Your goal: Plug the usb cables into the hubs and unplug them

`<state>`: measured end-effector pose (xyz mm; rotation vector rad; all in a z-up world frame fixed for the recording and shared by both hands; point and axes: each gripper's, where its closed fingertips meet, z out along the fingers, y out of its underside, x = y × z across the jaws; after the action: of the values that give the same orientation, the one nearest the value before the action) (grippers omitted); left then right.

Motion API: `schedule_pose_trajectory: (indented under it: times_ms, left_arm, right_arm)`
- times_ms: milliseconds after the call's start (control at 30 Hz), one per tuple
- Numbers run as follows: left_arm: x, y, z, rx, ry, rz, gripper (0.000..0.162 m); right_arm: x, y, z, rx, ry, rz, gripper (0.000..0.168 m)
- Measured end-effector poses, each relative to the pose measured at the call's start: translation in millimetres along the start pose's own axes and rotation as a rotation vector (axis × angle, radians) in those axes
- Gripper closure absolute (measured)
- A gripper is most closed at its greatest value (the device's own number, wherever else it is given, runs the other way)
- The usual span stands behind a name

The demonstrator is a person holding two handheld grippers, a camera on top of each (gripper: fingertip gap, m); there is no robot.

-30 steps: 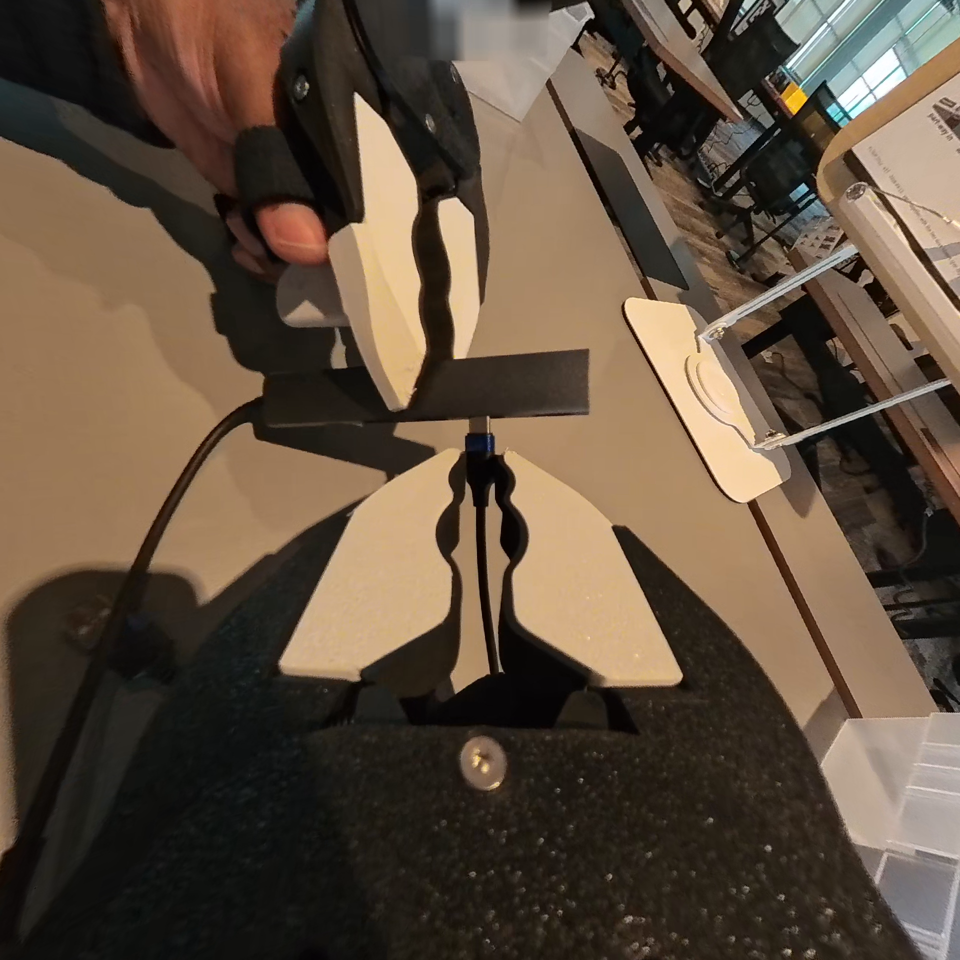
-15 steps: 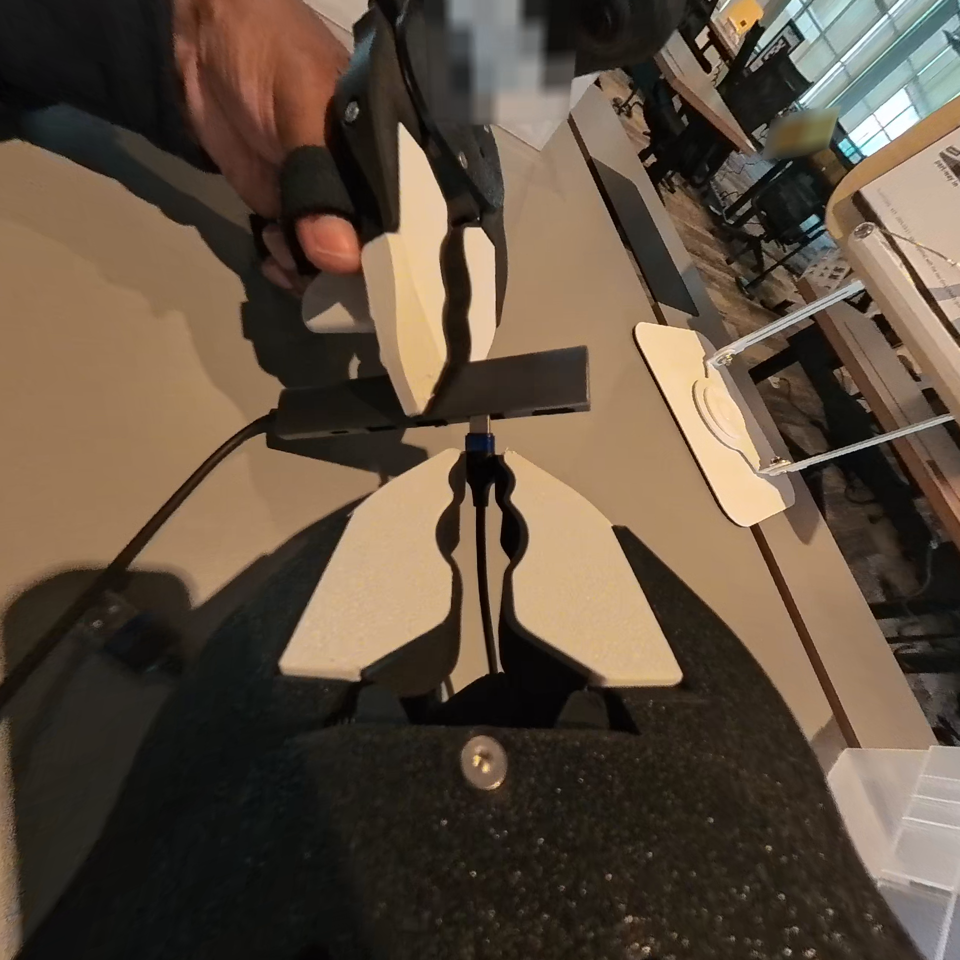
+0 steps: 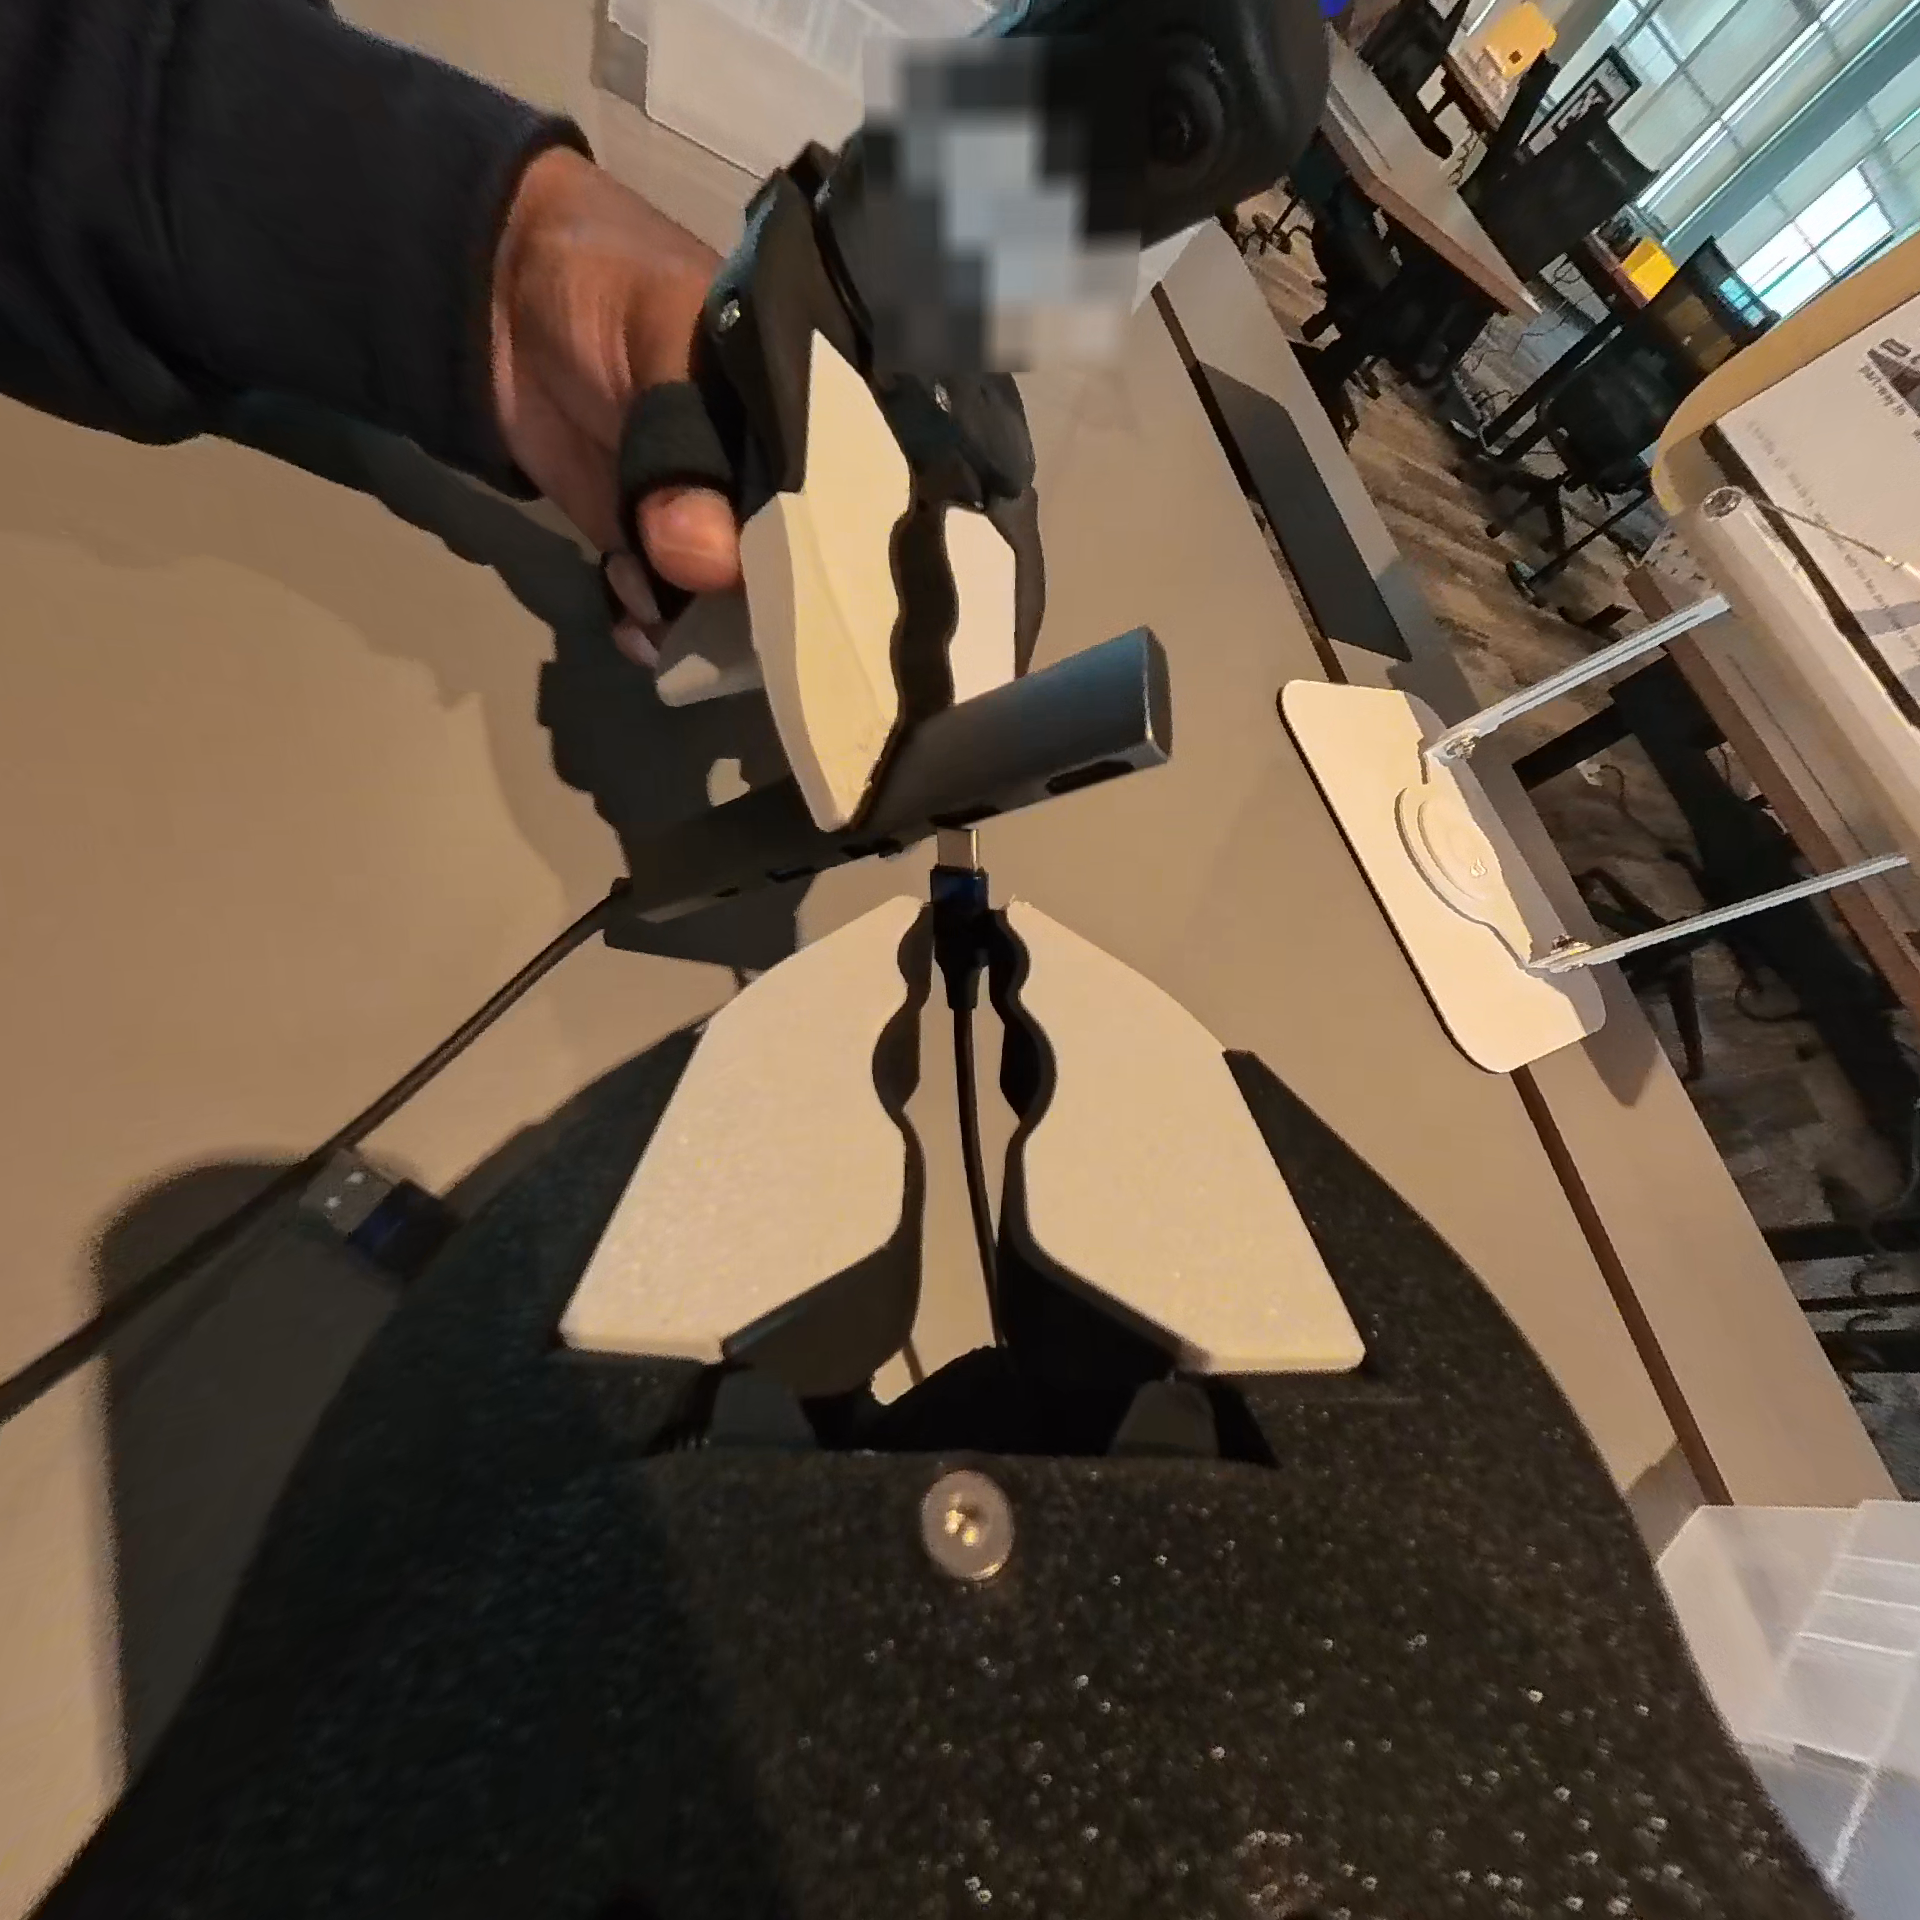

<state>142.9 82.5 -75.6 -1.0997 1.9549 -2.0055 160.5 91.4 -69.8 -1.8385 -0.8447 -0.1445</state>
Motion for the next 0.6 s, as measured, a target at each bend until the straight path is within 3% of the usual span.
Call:
schedule_pose_trajectory:
  times_ms: [367,600]
  left_arm:
    - [4.7,-12.0,-4.6,0.079,0.011,0.085,0.153]
    - [2.3,-25.5,-9.2,0.161,-0.042,0.148,0.153]
  right_arm:
    - [-4.6,-5.7,-6.1,-0.003,-0.018,-0.009,0.158]
    - [-16.1,10.1,3.6,-0.098,-0.029,-0.078,0.158]
